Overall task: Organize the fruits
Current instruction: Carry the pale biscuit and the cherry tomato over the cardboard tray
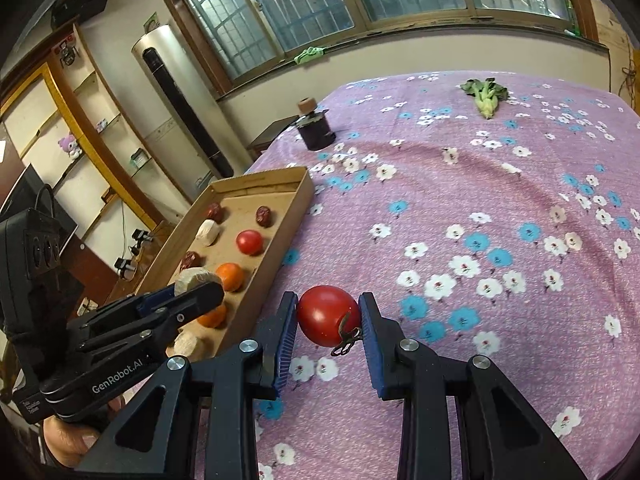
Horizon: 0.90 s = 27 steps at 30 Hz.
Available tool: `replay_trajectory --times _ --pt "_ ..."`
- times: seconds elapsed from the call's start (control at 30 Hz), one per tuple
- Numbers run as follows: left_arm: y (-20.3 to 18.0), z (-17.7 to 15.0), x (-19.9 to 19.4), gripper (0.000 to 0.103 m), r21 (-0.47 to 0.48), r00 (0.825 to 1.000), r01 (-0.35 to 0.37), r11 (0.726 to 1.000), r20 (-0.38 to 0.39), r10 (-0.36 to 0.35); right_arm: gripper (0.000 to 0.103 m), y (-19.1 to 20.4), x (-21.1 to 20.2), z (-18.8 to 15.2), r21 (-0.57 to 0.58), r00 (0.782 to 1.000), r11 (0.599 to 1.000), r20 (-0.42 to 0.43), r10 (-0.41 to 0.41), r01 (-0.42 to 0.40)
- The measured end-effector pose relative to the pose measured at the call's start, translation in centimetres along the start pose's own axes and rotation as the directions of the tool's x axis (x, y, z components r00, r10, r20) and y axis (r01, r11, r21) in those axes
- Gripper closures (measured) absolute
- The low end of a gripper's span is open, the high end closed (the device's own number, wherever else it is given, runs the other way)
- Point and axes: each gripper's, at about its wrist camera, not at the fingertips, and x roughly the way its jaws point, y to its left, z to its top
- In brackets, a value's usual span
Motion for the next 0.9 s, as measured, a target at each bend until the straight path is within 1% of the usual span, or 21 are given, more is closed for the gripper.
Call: replay_trajectory --times 0.37,0.73,0.9 --pt "3.3 -1.4 -1.4 0.075 -0.027 0.998 -0.063 0.998 0.002 0.063 0.071 2.7 1.6 -0.7 -0.047 0.999 0.999 -0.035 0.018 -0.019" --pt "6.5 -2.7 -2.8 0.075 -0.061 0.994 -0.107 0.992 0.003 0.108 0.072 5.8 3.3 -1.0 -0.100 0.996 0.994 -0.071 0.046 -0.053" --pt "7.8 -3.1 -3.2 0.075 -0.083 0.993 -0.116 0.990 0.000 0.116 0.072 7.4 4.1 -1.1 -0.124 0.995 0.990 -0.084 0.058 -0.068"
